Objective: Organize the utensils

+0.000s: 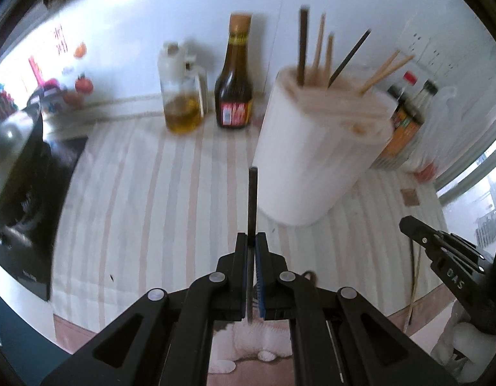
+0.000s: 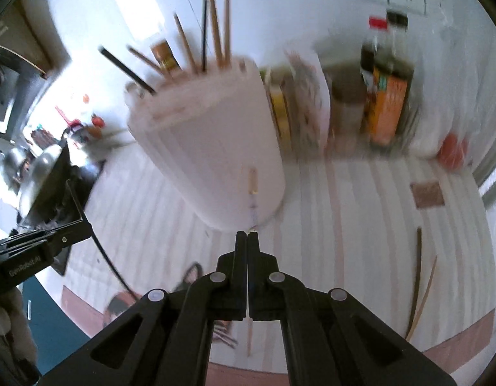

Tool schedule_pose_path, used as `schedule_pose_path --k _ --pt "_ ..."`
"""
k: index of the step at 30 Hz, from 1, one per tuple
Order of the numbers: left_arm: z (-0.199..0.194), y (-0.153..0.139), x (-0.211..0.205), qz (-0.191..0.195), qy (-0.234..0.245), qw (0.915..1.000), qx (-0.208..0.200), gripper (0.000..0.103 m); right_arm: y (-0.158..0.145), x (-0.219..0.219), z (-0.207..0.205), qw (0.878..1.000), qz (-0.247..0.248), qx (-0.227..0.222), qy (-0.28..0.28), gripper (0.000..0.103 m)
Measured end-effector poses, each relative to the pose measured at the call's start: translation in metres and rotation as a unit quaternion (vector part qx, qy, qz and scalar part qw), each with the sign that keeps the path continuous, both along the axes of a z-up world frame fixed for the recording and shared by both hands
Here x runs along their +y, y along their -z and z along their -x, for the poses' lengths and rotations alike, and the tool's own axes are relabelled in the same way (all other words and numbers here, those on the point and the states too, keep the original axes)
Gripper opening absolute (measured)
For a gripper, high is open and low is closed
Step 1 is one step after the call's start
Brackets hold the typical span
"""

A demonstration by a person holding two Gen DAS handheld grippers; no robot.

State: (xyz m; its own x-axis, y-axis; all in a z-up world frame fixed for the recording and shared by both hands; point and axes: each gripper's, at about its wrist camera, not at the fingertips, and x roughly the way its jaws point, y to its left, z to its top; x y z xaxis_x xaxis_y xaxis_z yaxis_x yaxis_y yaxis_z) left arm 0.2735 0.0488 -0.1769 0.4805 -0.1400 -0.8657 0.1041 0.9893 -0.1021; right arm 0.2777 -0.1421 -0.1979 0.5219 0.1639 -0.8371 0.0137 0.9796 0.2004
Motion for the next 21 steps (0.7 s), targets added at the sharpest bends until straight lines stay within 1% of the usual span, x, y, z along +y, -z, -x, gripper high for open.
schedule_pose_path --k 1,2,4,5,8,9,11,12,13,14,15,17,18,21 --pt "0.000 -0.006 -0.001 0.002 0.002 1.0000 -0.007 0.002 -0.001 0.000 -0.006 1.000 -0.006 -0.004 0.001 0.000" --pt "-0.001 -0.010 -0.002 0.004 0.004 0.9999 -0.011 0.002 -0.001 -0.003 -0.009 1.000 -0.020 0.007 0.002 0.000" --pt "-0.003 -0.016 -0.004 0.002 0.005 0.9998 -0.020 0.002 0.007 -0.007 -0.028 0.999 -0.050 0.019 0.009 0.000" --pt "-0.004 -0.016 -0.004 0.001 0.006 0.9998 -0.021 0.002 0.014 -0.010 -0.033 0.997 -0.062 0.036 0.009 0.000" --pt "-0.011 -0.013 -0.004 -0.003 -0.001 0.9998 -0.018 0.002 0.044 -0.020 -0.046 0.993 -0.078 0.075 0.037 0.001" --pt "-0.013 -0.011 -0.003 -0.004 -0.004 0.9998 -0.017 0.002 0.054 -0.026 -0.050 0.991 -0.070 0.095 0.055 0.002" --pt "-0.017 -0.006 -0.004 -0.006 -0.009 0.9999 -0.011 0.002 0.069 -0.041 -0.053 0.987 -0.071 0.115 0.089 0.020" --pt "-0.018 -0.005 -0.004 -0.007 -0.012 0.9999 -0.010 0.002 0.075 -0.050 -0.053 0.984 -0.075 0.123 0.101 0.024" --pt "-0.021 -0.003 -0.004 -0.006 -0.013 0.9999 -0.008 0.001 0.080 -0.057 -0.053 0.982 -0.070 0.136 0.111 0.032" --pt "-0.022 -0.002 -0.004 -0.006 -0.015 0.9998 -0.007 0.000 0.086 -0.064 -0.052 0.980 -0.061 0.145 0.123 0.036" --pt "-0.023 -0.002 -0.004 -0.003 -0.017 0.9998 -0.006 0.000 0.092 -0.069 -0.052 0.979 -0.053 0.152 0.126 0.036" --pt "-0.024 -0.003 -0.005 -0.001 -0.017 0.9998 -0.006 0.000 0.107 -0.076 -0.053 0.975 -0.032 0.177 0.131 0.039" --pt "-0.025 -0.003 -0.005 0.001 -0.018 0.9998 -0.007 0.000 0.115 -0.077 -0.055 0.974 -0.032 0.185 0.129 0.039" --pt "-0.026 -0.004 -0.007 0.002 -0.017 0.9998 -0.006 0.000 0.138 -0.075 -0.060 0.968 -0.011 0.214 0.128 0.039"
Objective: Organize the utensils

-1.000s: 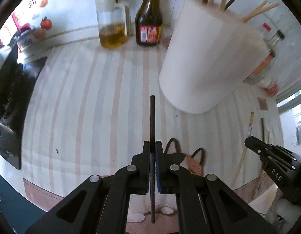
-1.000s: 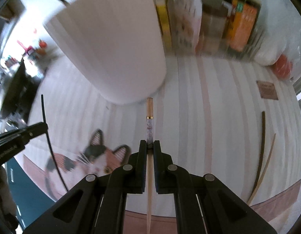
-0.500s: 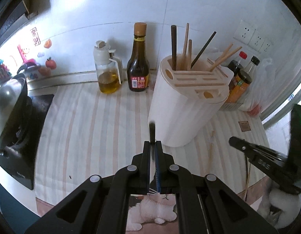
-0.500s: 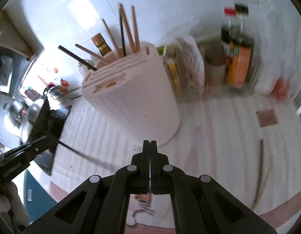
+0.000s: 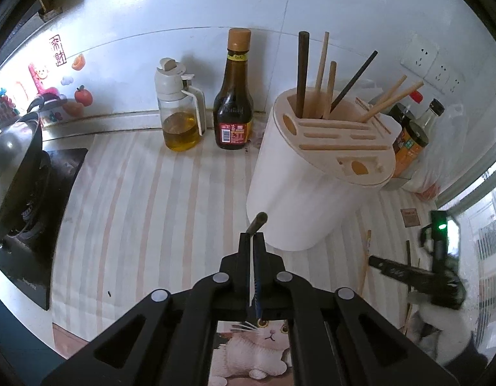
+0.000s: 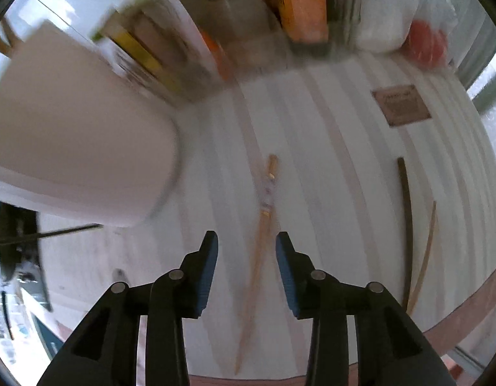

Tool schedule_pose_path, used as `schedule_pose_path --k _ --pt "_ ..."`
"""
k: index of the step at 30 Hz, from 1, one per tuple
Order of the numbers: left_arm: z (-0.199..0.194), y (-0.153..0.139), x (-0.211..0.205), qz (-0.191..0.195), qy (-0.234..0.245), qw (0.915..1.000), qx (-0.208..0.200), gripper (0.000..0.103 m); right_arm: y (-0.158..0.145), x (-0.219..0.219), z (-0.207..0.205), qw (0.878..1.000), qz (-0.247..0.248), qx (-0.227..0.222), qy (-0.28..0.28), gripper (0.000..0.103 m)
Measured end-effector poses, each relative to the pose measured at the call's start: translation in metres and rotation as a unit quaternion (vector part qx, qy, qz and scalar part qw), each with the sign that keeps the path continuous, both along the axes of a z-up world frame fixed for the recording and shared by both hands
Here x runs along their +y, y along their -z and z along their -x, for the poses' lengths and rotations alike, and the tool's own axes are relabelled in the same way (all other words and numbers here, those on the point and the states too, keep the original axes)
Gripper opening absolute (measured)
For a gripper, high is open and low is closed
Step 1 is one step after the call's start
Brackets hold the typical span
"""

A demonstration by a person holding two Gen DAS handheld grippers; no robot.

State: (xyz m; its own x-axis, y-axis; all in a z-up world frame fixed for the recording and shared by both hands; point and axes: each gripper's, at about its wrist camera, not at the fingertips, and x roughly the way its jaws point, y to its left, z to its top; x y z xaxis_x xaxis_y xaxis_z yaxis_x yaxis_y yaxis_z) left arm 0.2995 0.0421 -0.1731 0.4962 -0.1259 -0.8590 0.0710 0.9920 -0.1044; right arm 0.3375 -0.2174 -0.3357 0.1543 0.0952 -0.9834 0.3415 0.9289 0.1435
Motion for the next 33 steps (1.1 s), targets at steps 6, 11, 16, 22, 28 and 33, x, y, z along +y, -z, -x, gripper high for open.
schedule_pose_path --k 6,11,16,22,28,33 --pt "0.001 0.002 -0.007 -0.003 0.004 1.0000 0.004 0.000 0.027 0.020 -0.014 0.997 0.062 0.033 -0.032 0.021" --pt "0.018 0.010 -0.012 -0.006 0.002 0.9996 0.027 0.004 0.026 0.040 -0.016 0.993 0.069 0.031 -0.086 0.007" --pt "0.039 0.019 0.001 0.011 -0.016 0.9987 0.048 0.044 0.022 0.058 0.009 0.991 0.036 0.034 -0.127 0.007" --pt "0.054 0.038 0.023 0.034 -0.042 0.9954 0.079 0.052 0.020 0.064 0.038 0.991 0.014 0.034 -0.132 0.007" --pt "0.031 0.100 0.014 0.008 -0.039 0.9889 0.143 0.052 0.022 0.056 0.039 0.991 0.012 0.036 -0.127 0.007" --pt "0.008 0.156 -0.008 -0.025 -0.016 0.9799 0.197 0.052 0.028 0.054 0.021 0.989 0.026 0.046 -0.138 0.007"
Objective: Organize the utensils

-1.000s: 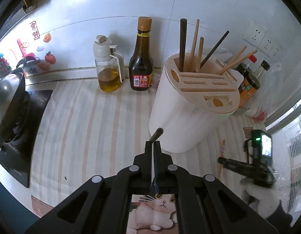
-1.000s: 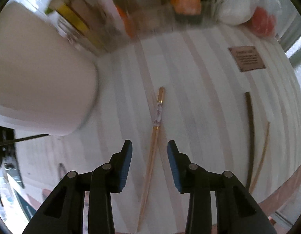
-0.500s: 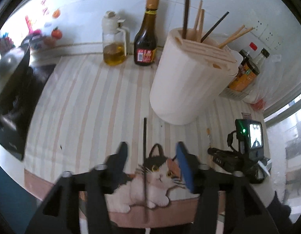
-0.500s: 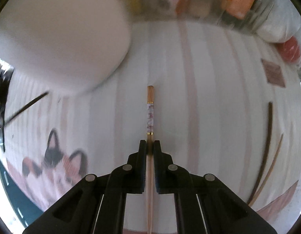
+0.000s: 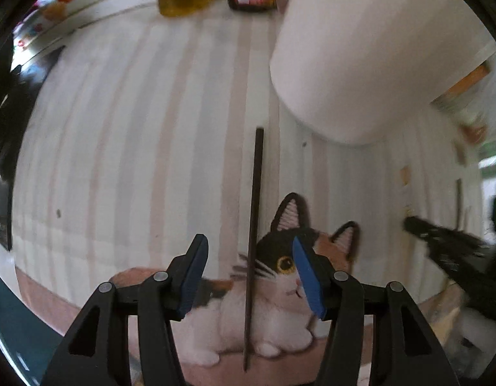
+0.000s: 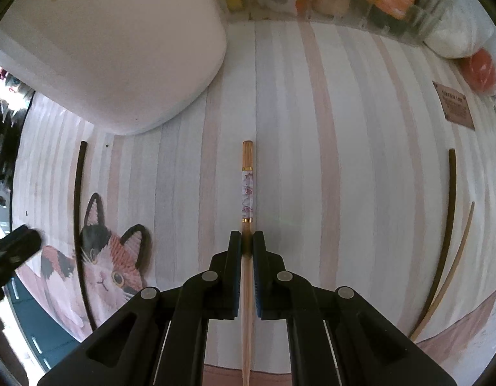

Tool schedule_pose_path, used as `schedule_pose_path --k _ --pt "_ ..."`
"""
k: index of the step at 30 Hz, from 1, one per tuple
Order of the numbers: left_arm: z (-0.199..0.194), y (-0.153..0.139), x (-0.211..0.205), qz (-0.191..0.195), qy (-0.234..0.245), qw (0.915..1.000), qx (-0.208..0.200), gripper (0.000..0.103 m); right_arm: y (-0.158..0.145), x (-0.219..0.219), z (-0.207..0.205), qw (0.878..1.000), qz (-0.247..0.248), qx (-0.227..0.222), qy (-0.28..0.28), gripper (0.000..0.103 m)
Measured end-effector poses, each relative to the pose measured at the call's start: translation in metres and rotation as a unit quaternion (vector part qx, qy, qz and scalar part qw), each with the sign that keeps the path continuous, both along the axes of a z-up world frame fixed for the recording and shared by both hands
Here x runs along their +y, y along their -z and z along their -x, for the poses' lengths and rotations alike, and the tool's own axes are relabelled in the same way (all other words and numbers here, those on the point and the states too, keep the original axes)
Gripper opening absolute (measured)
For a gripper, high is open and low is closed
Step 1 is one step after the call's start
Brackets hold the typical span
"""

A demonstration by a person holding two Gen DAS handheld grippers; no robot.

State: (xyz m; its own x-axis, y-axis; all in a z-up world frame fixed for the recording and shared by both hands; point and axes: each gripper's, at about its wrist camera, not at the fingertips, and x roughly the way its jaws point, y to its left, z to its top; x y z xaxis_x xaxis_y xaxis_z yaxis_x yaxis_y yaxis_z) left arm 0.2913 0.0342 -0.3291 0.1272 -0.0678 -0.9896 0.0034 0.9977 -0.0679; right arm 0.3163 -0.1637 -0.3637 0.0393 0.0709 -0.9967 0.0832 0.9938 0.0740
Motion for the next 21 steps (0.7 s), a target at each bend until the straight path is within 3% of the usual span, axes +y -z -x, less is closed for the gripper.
schedule_pose_path --k 7,10,14,18,21 --pt "-0.005 0.029 -0.021 -0.046 0.033 0.9983 0.008 0.053 -0.002 0.007 -0.007 1.000 0.014 0.011 -0.011 0.007" --pt "-0.001 0.028 -0.021 -0.049 0.033 0.9982 -0.012 0.056 -0.010 0.004 0.001 1.000 0.013 -0.014 0.002 0.008" --pt "0.006 0.029 -0.012 -0.041 0.021 0.9985 -0.030 0.070 -0.018 -0.015 0.022 0.999 0.027 -0.034 0.026 0.023" --pt "0.013 0.026 -0.005 -0.037 -0.006 0.9974 -0.061 0.072 -0.021 -0.035 0.032 0.996 0.020 -0.070 0.048 0.023" --pt "0.015 0.025 -0.007 -0.040 -0.010 0.9973 -0.060 0.078 -0.028 -0.038 0.037 0.994 0.018 -0.100 0.048 0.023"
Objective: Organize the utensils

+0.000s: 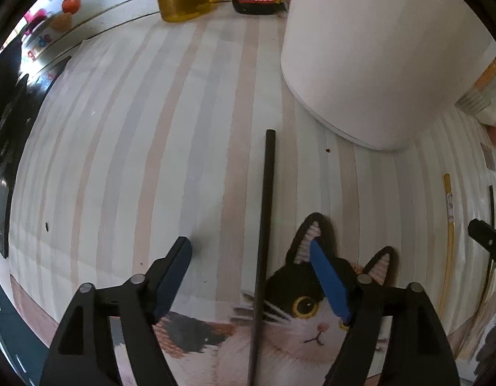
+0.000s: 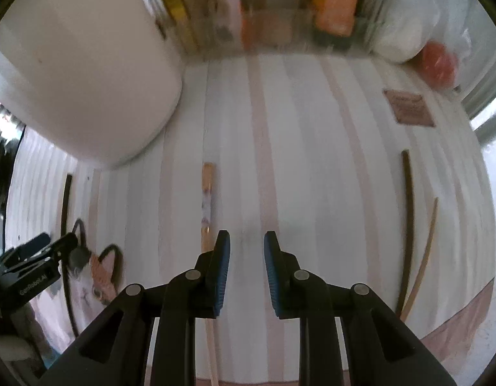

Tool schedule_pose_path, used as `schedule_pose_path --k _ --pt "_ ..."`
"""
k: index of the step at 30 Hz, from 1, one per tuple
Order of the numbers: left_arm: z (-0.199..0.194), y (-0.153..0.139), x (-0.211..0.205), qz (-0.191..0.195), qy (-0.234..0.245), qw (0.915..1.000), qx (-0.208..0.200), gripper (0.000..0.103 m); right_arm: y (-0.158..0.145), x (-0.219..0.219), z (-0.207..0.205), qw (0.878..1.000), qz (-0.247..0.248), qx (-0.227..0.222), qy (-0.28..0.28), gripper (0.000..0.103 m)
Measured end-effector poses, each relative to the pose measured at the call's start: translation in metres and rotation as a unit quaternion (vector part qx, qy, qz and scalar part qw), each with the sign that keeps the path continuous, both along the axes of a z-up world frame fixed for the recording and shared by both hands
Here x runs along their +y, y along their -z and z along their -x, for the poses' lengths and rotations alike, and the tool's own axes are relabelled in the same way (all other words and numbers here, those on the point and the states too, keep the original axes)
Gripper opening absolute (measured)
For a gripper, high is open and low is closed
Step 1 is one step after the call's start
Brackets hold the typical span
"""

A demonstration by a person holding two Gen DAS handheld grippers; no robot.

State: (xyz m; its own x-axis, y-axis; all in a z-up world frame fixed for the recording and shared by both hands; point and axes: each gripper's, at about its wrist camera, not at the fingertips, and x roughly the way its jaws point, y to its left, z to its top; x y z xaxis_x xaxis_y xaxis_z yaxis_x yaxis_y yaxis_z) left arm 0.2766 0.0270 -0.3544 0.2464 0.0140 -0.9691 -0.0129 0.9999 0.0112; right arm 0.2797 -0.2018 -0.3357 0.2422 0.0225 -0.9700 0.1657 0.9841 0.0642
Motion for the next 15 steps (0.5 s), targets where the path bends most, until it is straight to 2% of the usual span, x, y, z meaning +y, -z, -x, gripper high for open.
schedule_pose_path --k 1,2,4,7,9,11,13,15 --pt "-0.001 0.001 -0.002 0.002 0.006 0.9999 0.008 0.084 0.000 0.001 -0.001 1.000 -0.006 0.003 -0.006 0.030" --pt "-0.001 0.002 -0.005 -0.001 0.013 0.9998 0.014 0.088 0.000 0.004 -0.001 1.000 -0.010 0.003 -0.013 0.055" --pt "-0.005 0.002 -0.007 -0.001 0.020 0.9996 0.022 0.088 -0.002 0.009 -0.005 0.999 -0.023 0.004 -0.026 0.079" --pt "-0.006 0.000 -0.008 0.001 0.019 0.9994 0.029 0.088 0.001 0.021 -0.010 0.999 -0.010 0.018 -0.040 0.079" --pt "-0.007 -0.001 -0.009 0.002 0.019 0.9994 0.030 0.087 0.007 0.035 -0.019 0.999 -0.004 0.033 -0.038 0.075" --pt "-0.015 0.001 -0.009 0.002 0.016 0.9994 0.030 0.085 0.015 0.039 -0.022 0.998 0.009 0.054 -0.035 0.049" --pt "-0.024 -0.003 -0.009 0.003 0.022 0.9994 0.026 0.073 0.017 0.045 -0.025 0.997 0.032 0.057 -0.038 0.041" --pt "-0.029 -0.003 -0.017 0.002 0.030 0.9993 0.024 0.045 0.016 0.052 -0.029 0.996 0.051 0.062 -0.039 0.036"
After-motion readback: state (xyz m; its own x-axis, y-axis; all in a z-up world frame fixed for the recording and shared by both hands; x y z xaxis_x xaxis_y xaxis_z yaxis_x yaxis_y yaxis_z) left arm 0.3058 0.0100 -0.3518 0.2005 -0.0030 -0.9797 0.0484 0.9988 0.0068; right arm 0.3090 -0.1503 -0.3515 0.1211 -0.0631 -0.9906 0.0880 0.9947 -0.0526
